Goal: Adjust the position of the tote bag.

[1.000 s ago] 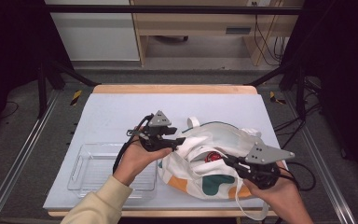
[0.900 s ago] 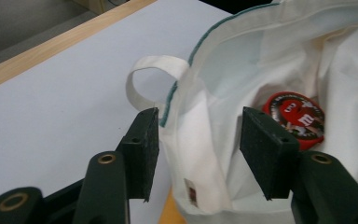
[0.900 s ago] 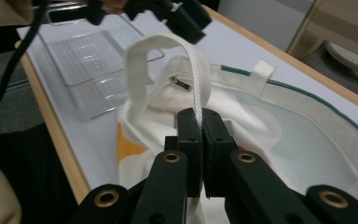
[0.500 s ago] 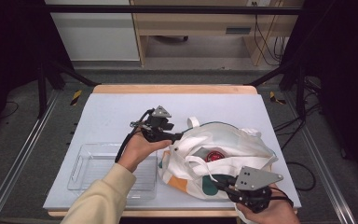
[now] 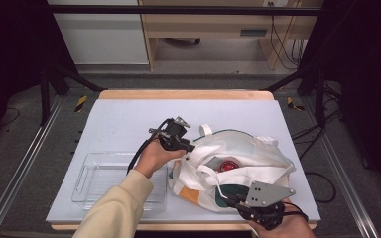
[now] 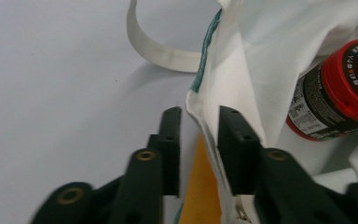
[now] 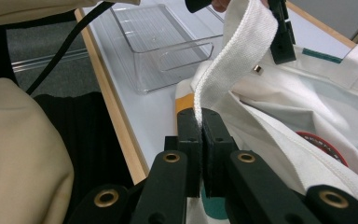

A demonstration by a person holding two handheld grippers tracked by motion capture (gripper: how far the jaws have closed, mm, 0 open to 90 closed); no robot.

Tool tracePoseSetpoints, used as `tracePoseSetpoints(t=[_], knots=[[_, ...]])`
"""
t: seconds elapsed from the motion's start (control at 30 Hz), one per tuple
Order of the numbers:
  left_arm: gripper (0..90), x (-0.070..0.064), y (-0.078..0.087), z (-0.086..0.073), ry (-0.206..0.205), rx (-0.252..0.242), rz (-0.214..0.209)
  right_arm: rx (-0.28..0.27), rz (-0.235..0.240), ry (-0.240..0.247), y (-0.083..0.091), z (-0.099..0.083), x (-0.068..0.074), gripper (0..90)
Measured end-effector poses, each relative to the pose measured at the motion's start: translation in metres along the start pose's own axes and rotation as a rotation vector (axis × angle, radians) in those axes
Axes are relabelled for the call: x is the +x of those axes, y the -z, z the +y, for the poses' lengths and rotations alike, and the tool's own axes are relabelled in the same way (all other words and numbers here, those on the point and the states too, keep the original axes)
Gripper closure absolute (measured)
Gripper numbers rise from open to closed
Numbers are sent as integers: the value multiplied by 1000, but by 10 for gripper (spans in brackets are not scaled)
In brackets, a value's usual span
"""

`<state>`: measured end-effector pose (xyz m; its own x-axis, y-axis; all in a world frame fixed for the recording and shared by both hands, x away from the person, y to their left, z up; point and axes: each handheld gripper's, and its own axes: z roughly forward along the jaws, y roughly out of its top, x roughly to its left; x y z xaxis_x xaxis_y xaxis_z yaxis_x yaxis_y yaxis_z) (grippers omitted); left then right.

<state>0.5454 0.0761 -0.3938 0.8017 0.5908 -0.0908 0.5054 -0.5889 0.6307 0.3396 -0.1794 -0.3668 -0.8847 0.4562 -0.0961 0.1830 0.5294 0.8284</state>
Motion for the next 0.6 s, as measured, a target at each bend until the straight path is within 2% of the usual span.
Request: tracePoseSetpoints(t=[0.03,0.07,0.1,0.2,0.23,0.27,0.4,0.57,0.6], knots=[[776,-1,1,0,7,-3,2,0,2,0,0,0,0,880],[849,-3,5,1,12,-18,-4,7,10,4,-1,-1,2,879],[873,-5,7,2,12,-27,-9,10,12,5,-2,-1,2,879],[885,-11,15,5,-9,-65,12,16,16,4,-3,-2,2,841],[885,-11,15,5,-9,-65,12,17,15,5,-3,-2,2,814],[885,-16,20,5,-33,-82,31,17,10,8,-3,-2,2,780],[886,-21,29,5,-57,-128,38,13,-20,-2,-1,-4,-1,631],[886,-23,36,6,-57,-172,52,-2,-45,-16,5,-8,-5,469],[886,-23,36,6,-57,-172,52,-2,-45,-16,5,-8,-5,469]])
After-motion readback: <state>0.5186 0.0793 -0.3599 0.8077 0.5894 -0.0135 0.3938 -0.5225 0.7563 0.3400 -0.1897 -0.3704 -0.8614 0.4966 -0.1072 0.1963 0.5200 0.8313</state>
